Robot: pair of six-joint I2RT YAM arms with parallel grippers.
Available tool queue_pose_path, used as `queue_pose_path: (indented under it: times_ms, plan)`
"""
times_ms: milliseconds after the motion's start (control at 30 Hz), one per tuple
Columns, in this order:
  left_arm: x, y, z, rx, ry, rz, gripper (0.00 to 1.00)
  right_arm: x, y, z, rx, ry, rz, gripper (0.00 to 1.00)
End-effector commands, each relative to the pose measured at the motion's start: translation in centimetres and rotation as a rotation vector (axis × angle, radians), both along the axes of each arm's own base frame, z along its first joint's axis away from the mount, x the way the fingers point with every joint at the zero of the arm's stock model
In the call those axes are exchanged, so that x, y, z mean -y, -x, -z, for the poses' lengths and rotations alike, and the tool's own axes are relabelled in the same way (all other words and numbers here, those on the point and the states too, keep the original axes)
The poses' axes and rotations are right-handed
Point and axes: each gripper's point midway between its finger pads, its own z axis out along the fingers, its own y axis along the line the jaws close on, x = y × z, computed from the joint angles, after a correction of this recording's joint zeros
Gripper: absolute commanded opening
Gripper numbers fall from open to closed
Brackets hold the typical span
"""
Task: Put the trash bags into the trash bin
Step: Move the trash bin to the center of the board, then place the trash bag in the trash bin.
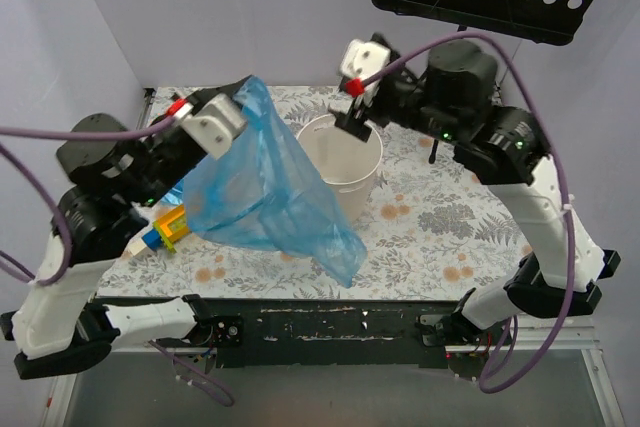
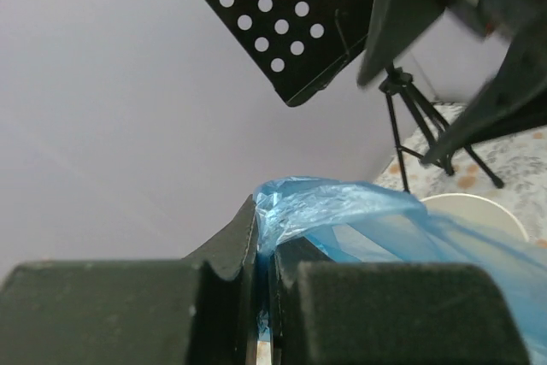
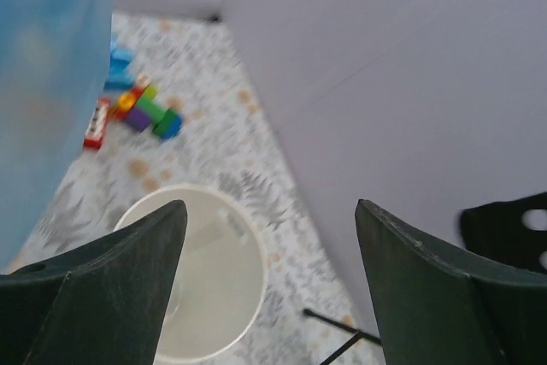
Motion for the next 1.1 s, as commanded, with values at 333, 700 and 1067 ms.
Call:
queue_pose_path:
  times_ms: [333,700,1067]
  plan:
    - [4.4,-7.1,-7.5,0.179,0.077,-0.175,0.0,2.6,3.0,-11.1,0.222,-0.309,-0.005,0.91]
    - [6.2,-7.4,-7.7,0.216,0.07,-0.131,0.0,5.7,2.9,-10.3,0.326,-0.239,0.074,0.92]
    - [6.4,-9.6,-7.4,0.194,0.094,-0.218,0.0,5.1,3.5,-5.1,0.337,-0.054,-0.021,0.94]
